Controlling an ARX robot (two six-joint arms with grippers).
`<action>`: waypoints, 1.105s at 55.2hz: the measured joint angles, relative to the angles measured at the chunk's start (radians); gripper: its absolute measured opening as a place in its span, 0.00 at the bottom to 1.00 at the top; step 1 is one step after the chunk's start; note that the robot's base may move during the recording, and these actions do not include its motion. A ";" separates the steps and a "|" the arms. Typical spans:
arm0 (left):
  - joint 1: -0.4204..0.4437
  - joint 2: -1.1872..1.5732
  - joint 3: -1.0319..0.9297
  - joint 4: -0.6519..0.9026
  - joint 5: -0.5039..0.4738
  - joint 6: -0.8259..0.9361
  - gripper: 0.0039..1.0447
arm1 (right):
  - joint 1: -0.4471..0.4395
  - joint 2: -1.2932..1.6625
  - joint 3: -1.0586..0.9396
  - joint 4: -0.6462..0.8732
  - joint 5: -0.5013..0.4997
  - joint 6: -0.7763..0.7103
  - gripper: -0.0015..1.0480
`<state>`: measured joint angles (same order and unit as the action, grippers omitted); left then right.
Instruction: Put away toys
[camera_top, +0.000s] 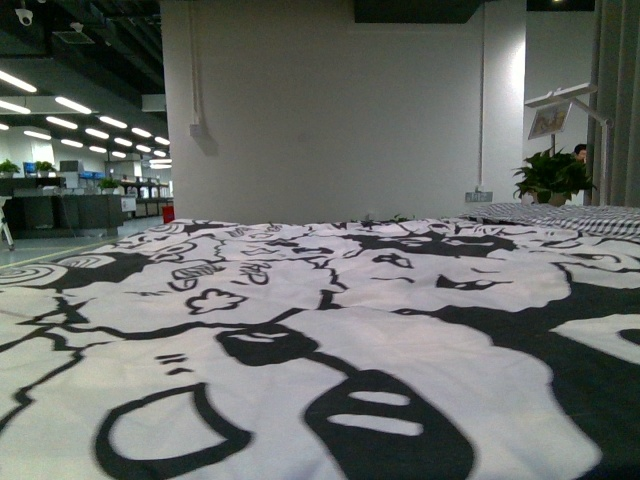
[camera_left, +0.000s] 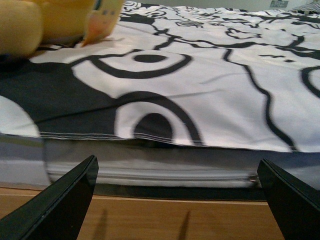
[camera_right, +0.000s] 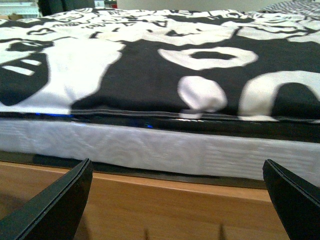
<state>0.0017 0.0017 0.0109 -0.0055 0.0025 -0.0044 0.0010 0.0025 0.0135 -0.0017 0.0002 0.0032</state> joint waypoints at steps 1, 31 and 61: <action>0.000 0.000 0.000 0.000 0.000 0.000 0.95 | 0.000 0.001 0.000 0.000 -0.001 0.000 1.00; 0.000 -0.001 0.000 0.000 -0.002 0.000 0.95 | 0.000 0.001 0.000 -0.001 0.000 0.000 1.00; -0.002 -0.002 0.000 0.000 -0.005 0.000 0.95 | 0.000 0.001 0.000 0.000 -0.008 0.000 1.00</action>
<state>-0.0002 -0.0002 0.0109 -0.0055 -0.0025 -0.0044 0.0006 0.0032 0.0132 -0.0017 -0.0078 0.0029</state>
